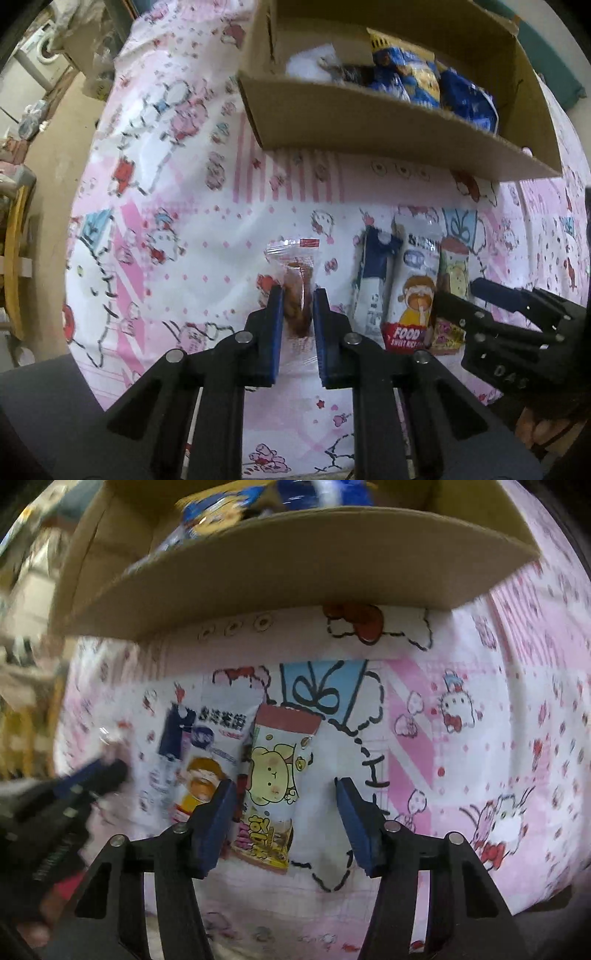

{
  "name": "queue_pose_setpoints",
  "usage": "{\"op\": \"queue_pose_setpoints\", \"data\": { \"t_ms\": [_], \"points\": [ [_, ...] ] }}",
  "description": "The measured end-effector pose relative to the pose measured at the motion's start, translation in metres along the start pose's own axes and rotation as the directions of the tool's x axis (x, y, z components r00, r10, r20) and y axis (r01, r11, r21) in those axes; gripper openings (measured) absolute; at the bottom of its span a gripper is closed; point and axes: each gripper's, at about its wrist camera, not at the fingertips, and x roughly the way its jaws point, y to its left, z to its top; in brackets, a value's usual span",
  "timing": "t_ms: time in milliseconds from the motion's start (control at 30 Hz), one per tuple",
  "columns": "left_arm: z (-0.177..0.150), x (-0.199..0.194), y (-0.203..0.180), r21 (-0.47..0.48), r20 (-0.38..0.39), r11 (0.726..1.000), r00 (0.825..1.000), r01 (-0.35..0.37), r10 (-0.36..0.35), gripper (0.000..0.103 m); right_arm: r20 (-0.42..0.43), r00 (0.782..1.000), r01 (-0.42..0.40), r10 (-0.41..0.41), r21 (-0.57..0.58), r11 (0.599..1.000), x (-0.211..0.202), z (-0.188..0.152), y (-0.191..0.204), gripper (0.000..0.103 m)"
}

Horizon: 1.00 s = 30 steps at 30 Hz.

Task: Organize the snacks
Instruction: 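Grasp a small clear bag with the left tool while the right tool grasps a pink bear packet, then lower the clear bag and pink packet into the box and open both tools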

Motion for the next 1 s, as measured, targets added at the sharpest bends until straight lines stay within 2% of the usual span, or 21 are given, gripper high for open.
{"op": "queue_pose_setpoints", "data": {
  "t_ms": [67,100,200,400,567,800,1000],
  "points": [
    [0.001,-0.004,0.002,-0.003,0.015,1.000,1.000,-0.002,0.002,0.013,0.011,0.998,0.054,-0.054,-0.033,0.998,0.000,-0.002,0.002,0.041],
    [0.002,-0.007,0.007,-0.006,0.018,1.000,1.000,-0.001,0.001,0.013,0.019,0.997,0.072,-0.072,-0.036,0.997,-0.001,-0.002,0.000,0.028],
    [0.004,-0.012,0.010,-0.018,0.015,1.000,1.000,0.005,-0.005,0.013,0.034,0.999,0.020,-0.020,-0.010,1.000,-0.007,-0.003,-0.007,0.028],
    [0.001,-0.008,0.010,-0.019,0.037,1.000,0.999,-0.004,0.005,0.013,0.056,0.998,-0.033,0.033,0.016,0.999,-0.016,-0.008,-0.012,0.028],
    [0.000,-0.015,0.012,-0.027,0.073,1.000,0.997,-0.013,0.015,0.013,0.090,0.990,-0.115,0.112,0.022,0.993,-0.030,-0.007,-0.010,0.028],
    [0.003,-0.040,0.011,-0.031,0.178,0.999,0.984,-0.017,0.023,0.013,0.147,0.967,-0.213,0.208,0.017,0.977,-0.058,-0.008,-0.017,0.028],
    [0.017,-0.069,0.014,-0.043,0.261,0.999,0.965,0.015,-0.003,0.013,0.254,0.918,-0.314,0.306,-0.010,0.949,-0.096,-0.001,-0.023,0.028]
  ]
}}
